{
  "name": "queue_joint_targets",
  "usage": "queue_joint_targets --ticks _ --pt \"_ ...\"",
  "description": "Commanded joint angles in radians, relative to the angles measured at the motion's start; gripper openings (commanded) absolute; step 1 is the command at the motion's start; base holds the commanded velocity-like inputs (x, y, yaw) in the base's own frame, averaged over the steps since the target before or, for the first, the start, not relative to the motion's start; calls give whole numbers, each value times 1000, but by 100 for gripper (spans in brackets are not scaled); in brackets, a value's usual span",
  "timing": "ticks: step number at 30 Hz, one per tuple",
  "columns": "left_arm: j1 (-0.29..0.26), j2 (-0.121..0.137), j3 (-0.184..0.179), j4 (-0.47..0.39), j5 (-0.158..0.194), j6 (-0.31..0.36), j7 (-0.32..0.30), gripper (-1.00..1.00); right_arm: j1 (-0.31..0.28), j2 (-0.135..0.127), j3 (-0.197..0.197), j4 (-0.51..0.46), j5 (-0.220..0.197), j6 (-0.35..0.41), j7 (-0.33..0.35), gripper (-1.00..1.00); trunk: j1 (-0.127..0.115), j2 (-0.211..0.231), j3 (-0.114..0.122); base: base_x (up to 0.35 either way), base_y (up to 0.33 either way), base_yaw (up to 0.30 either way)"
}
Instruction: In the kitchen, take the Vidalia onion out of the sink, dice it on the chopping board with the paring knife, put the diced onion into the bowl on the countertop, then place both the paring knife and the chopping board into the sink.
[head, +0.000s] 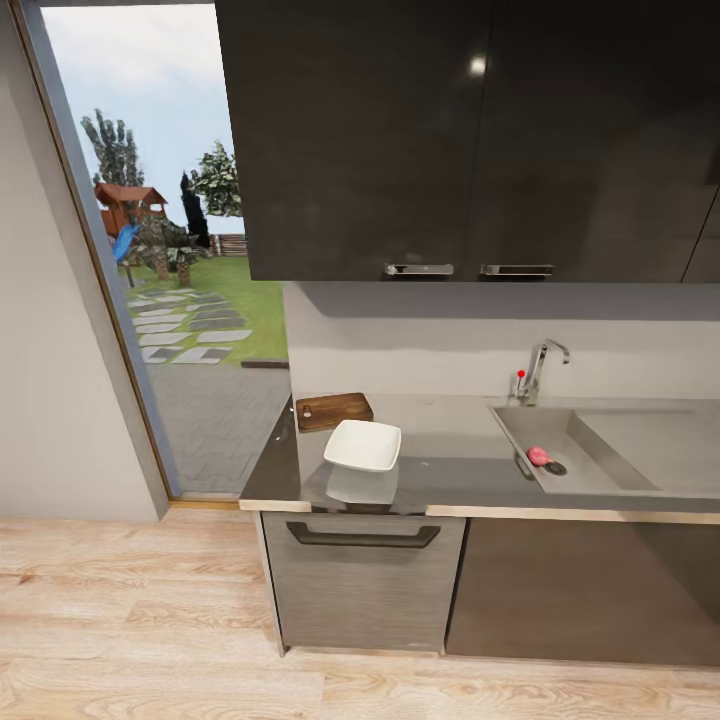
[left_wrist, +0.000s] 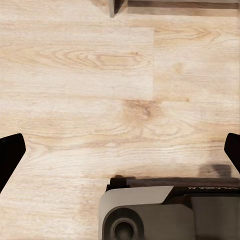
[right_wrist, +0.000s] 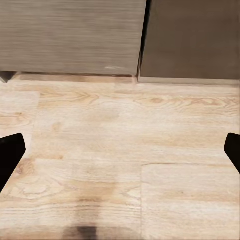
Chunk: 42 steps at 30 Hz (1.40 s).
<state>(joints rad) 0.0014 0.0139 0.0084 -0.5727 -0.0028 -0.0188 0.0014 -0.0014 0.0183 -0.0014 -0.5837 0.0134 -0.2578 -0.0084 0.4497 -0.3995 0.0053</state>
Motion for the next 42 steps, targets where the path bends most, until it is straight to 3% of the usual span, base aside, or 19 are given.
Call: queue_joint_targets --ticks 1,18,24,34,38,42 --pt "0 0 1 0 0 -2 0 100 0 0 0 1 1 -3 -1 100 0 -1 0 0 0 0" --pt "0 -2 1 -7 0 -4 0 100 0 0 0 3 2 -3 -1 100 0 -1 0 0 0 0" --pt "0 -4 1 -70 0 -23 3 100 0 1 0 13 2 -3 -1 100 0 -1 0 0 0 0" --pt "0 -7 1 -304 0 16 5 100 0 1 0 18 2 -3 -1 100 0 -1 0 0 0 0" --pt "0 -8 1 -460 -1 117 5 100 0 2 1 19 2 -2 -1 100 0 -1 0 0 0 0" --pt "0 -8 1 -649 -2 281 5 100 0 2 1 19 2 -1 -1 100 0 -1 0 0 0 0"
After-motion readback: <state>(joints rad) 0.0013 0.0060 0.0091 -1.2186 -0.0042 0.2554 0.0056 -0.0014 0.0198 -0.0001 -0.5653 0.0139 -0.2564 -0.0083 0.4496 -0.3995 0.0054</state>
